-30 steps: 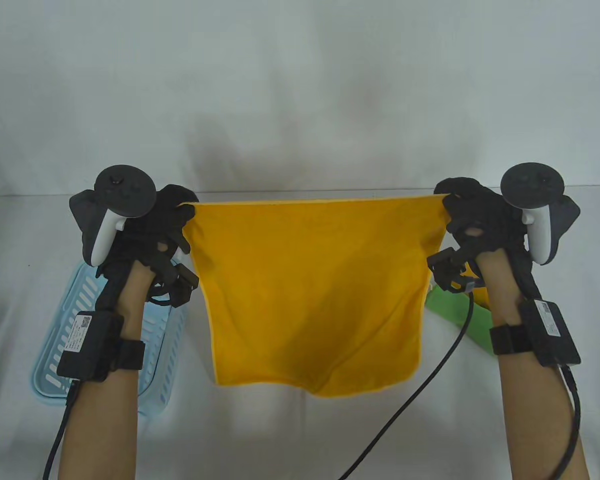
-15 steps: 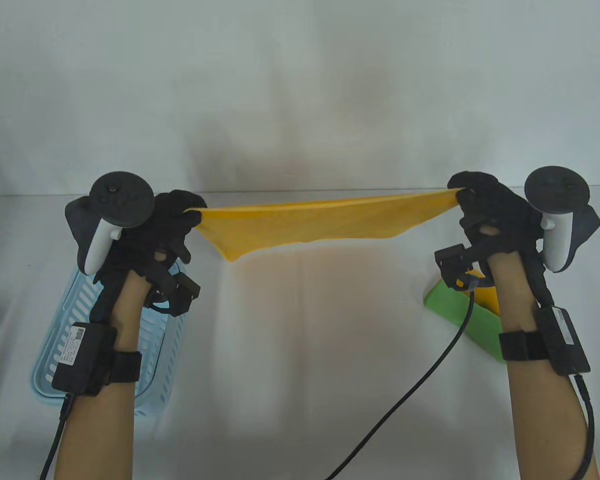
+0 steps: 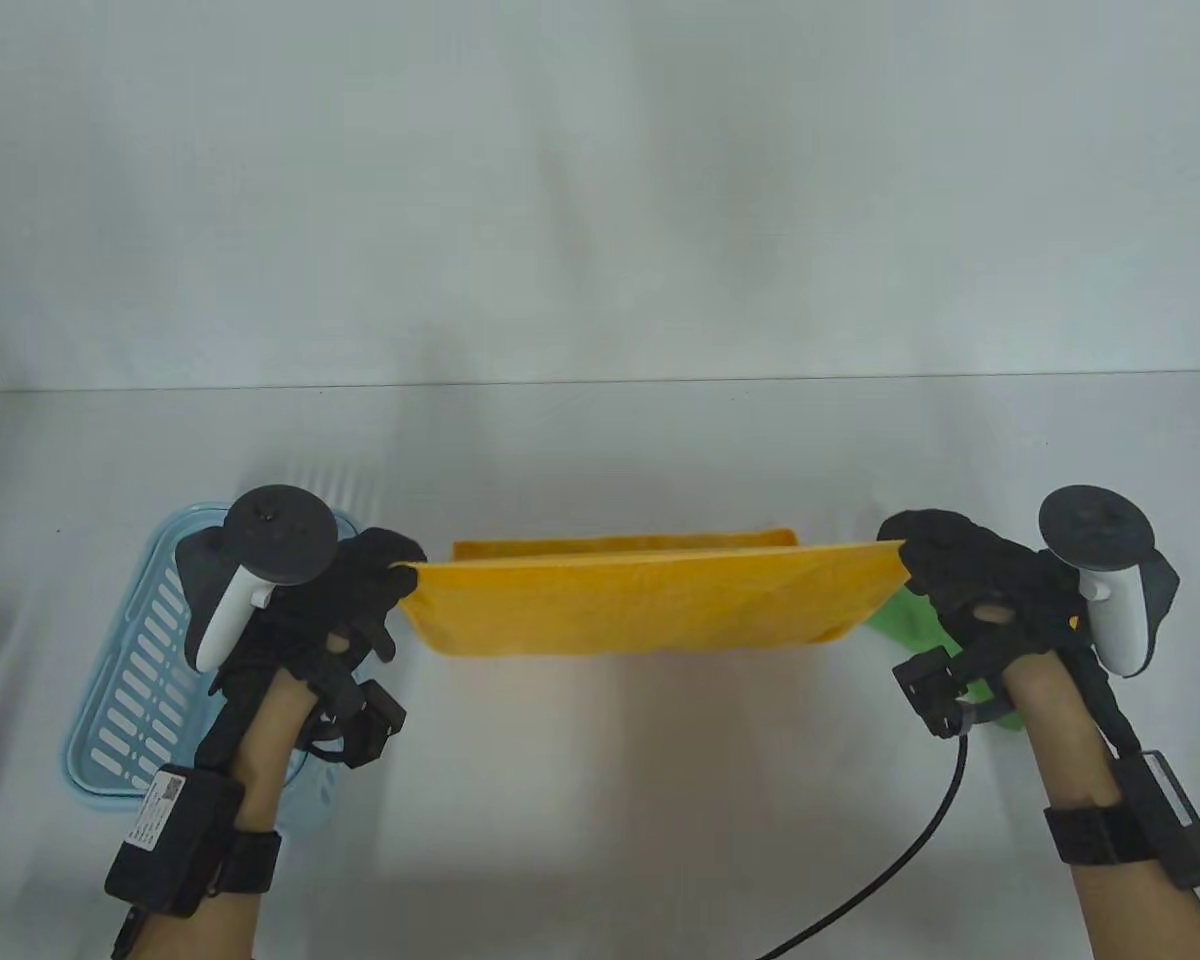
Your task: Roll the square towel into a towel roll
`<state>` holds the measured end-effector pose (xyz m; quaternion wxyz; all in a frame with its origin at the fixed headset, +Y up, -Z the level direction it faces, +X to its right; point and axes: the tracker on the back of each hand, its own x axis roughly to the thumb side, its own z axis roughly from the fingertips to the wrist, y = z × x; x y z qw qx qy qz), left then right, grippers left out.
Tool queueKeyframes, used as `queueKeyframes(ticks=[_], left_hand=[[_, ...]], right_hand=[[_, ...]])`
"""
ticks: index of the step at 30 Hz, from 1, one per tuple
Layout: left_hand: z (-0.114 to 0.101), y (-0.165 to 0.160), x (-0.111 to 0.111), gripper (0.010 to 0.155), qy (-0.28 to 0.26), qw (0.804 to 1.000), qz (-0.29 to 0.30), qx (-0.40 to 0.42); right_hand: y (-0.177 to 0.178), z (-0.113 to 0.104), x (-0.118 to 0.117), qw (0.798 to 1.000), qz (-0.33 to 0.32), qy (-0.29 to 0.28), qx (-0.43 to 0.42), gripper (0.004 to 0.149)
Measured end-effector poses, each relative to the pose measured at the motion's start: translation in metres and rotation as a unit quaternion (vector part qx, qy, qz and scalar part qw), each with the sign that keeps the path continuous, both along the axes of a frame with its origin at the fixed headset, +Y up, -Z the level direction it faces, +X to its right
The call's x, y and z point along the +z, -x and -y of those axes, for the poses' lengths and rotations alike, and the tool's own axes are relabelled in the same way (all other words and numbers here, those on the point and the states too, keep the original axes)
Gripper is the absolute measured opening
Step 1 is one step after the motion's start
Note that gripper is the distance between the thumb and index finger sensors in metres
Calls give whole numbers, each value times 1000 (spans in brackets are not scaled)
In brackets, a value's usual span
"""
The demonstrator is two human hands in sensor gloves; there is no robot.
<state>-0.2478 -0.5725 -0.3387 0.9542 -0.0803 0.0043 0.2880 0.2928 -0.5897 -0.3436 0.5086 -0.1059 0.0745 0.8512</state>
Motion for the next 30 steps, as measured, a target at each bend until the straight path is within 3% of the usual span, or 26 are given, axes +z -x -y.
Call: queueKeyframes(ticks=[5, 19, 24, 30], left_hand=[[15, 0, 25, 41, 29, 998, 61, -8], [50, -17, 81, 41, 123, 966, 215, -81], [50, -25, 71, 41, 116, 970, 184, -110], [47, -32, 34, 41, 100, 980, 104, -135]], right_hand=[[-8, 12, 25, 996, -79, 41, -20, 38], [-16, 46, 81, 978, -182, 105, 15, 38], [-15, 48, 72, 983, -155, 98, 18, 39], [-10, 46, 39, 991, -95, 57, 75, 39]])
